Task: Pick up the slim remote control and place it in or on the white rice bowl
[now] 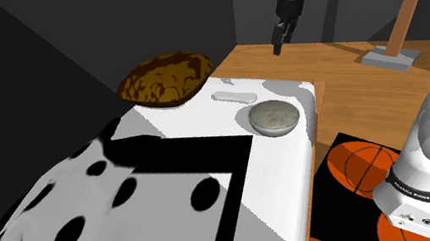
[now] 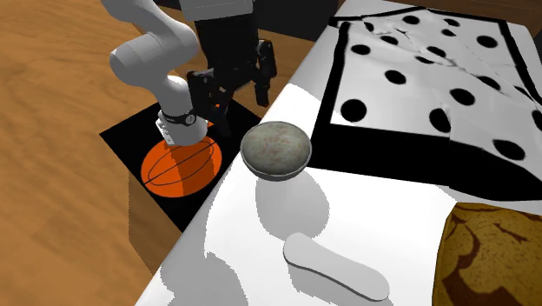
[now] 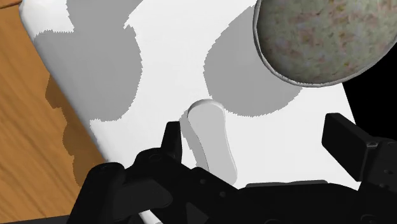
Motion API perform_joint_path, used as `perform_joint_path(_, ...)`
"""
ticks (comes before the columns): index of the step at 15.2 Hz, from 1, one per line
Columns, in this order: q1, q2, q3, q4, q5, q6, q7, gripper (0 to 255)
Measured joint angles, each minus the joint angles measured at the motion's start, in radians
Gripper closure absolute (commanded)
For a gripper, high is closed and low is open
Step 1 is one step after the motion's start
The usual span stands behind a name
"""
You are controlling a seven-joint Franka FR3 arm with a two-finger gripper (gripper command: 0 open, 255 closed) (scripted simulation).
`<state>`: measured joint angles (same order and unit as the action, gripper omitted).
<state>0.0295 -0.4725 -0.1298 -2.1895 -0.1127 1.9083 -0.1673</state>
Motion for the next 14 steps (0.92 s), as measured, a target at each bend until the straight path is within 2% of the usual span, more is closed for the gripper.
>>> perform_joint_path(4,0.014,0.149,-0.019,0.054,0.019,0.065,-0.036,0)
perform_joint_path(14,0.021,0.536,-0.049,0.283,0.096,0.142,-0.154,0)
